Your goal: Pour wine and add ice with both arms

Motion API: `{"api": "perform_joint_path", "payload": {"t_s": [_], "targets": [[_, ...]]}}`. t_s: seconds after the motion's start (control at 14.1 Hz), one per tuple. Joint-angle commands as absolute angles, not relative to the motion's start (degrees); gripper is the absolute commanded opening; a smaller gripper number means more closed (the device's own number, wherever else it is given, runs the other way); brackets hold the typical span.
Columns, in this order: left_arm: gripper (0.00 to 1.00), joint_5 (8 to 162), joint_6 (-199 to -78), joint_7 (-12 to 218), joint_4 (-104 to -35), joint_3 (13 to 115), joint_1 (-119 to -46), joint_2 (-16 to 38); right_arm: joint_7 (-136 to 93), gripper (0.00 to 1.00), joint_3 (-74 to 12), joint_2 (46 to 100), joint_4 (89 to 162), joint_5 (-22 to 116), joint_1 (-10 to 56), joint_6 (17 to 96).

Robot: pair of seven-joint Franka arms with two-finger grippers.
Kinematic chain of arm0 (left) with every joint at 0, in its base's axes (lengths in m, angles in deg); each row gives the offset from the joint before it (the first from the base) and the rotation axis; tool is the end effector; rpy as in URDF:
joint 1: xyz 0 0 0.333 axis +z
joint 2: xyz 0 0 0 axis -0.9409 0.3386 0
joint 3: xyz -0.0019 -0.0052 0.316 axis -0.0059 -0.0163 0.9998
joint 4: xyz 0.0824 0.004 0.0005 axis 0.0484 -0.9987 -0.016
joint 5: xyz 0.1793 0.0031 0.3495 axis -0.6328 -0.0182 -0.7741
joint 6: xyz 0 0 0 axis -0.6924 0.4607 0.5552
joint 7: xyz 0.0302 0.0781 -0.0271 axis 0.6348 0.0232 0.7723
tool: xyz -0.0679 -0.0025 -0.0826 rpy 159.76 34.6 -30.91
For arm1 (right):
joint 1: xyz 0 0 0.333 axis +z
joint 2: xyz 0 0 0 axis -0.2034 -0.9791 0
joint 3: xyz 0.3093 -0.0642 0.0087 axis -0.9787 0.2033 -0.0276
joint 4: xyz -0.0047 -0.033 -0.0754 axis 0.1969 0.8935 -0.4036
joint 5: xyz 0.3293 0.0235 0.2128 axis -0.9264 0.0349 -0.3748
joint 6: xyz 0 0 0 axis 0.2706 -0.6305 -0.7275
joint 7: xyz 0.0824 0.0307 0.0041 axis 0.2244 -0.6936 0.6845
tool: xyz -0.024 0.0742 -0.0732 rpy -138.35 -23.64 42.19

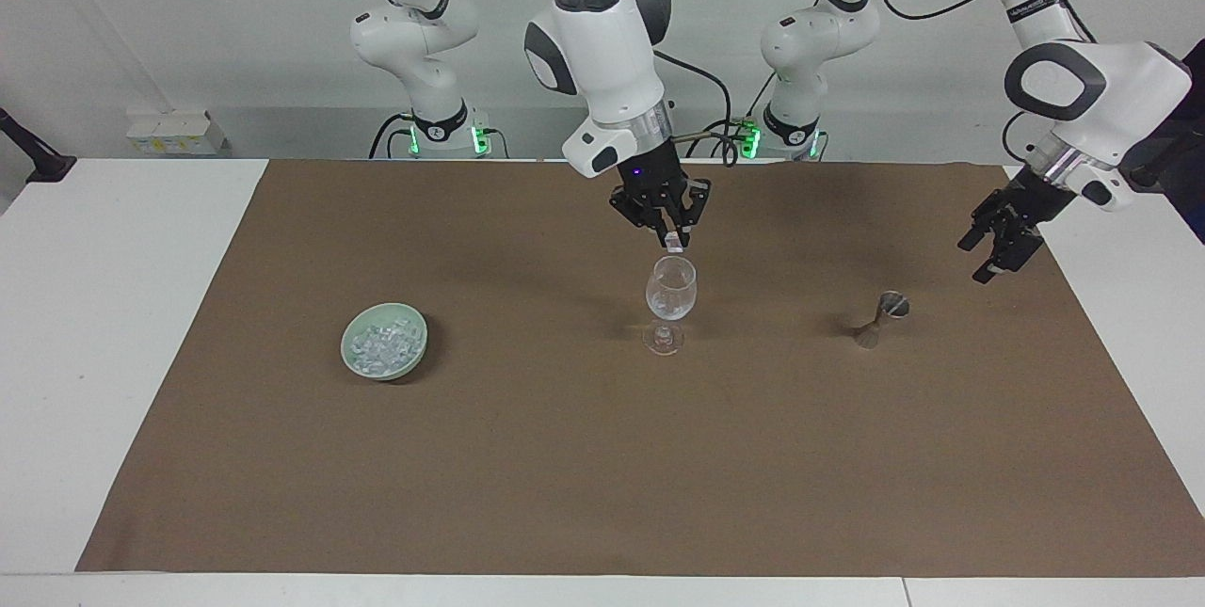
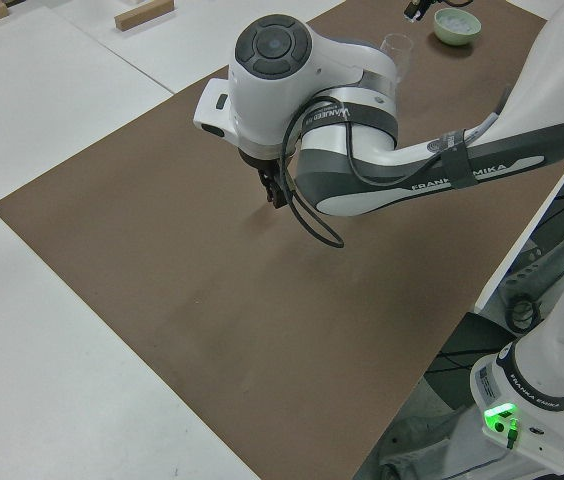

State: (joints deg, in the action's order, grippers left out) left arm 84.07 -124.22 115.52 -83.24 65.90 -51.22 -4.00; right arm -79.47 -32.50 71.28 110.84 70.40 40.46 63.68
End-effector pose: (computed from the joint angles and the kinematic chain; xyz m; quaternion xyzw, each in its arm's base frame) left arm 0.5134 0.1441 0.4541 0.8594 0.4762 0.0347 0.1829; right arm 0.5461 0.4077 0.5173 -0.9735 0.1383 -0.0662 0.1699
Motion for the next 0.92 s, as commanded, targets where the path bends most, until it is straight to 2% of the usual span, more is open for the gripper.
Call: {"api": "perform_joint_path", "payload": {"t_s": [0.0,0.28,0.5,0.71,0.78,0.85], "targets": [[1.0,77.96,-119.26,107.74,-77.36,66.03,-53.06,-3.58,-80.79,0.0,-32.52,68.82,109.2,72.58,40.56,65.11],[1.0,69.96,-115.11,96.65,-73.03,65.95,-57.1,-3.75,-80.71,0.0,-32.52,68.38,109.56,73.46,40.65,65.37],[1.0,68.02,-115.11,90.85,-72.59,65.95,-60.35,-4.28,-80.62,0.0,-32.61,67.86,109.56,73.55,40.56,65.37],[1.0,67.22,-110.12,87.41,-68.39,65.86,-62.29,-4.02,-80.53,0.0,-32.52,67.15,110.43,73.38,40.74,67.66],[1.0,67.13,-107.75,86.8,-66.28,65.86,-62.91,-3.58,-80.53,0.02,-32.6,67.06,110.43,73.38,40.74,67.66],[1.0,66.87,-105.81,86.79,-64.69,65.94,-63.44,-3.58,-80.44,0.11,-32.61,67.06,110.43,73.38,40.74,67.66]]}}
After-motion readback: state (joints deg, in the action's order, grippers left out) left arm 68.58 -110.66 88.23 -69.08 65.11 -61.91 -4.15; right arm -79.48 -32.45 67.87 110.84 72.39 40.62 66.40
